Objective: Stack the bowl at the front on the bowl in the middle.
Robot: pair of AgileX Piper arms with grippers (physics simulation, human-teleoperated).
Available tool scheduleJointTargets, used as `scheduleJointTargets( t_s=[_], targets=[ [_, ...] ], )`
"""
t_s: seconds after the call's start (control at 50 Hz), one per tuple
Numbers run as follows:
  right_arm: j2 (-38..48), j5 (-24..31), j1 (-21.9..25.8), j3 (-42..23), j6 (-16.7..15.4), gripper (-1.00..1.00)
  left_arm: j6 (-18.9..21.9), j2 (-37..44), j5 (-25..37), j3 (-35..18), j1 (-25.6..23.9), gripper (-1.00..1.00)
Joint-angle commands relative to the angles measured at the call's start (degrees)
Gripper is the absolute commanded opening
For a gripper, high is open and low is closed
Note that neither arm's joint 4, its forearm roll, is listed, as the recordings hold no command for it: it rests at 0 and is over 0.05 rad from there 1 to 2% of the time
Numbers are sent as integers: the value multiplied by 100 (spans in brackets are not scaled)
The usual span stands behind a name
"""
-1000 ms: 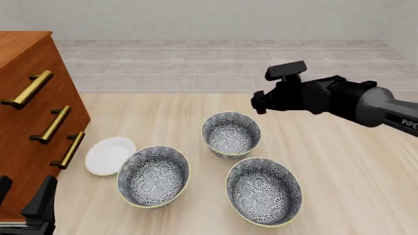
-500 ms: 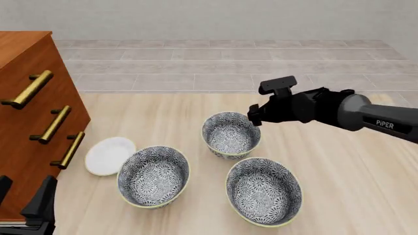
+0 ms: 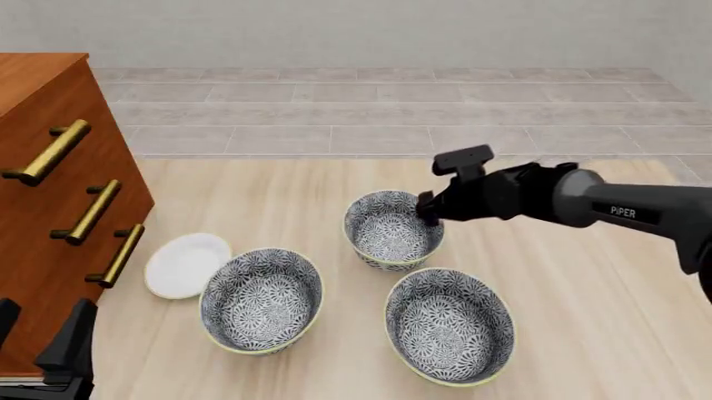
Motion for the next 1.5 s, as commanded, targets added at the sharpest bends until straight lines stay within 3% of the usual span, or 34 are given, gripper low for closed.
scheduleJointTargets(
  t_s=[0.02,0.94,0.96,1.34,1.48,1.5],
  targets=[
    [83,-43,36,-11,119,100,3,3,-8,4,7,100],
    [591,-381,24,-7,150,100,2,3,-8,4,8,100],
    [563,-390,14,2,150,-100,2,4,-7,4,8,100],
    [252,-378,34,93,178,-100,2,4,-7,4,8,100],
    [-218,-242,276,82,550,-100,3,3,-7,4,7,100],
    [-317,-188,259,38,385,-100,2,4,-7,4,7,100]
  ],
)
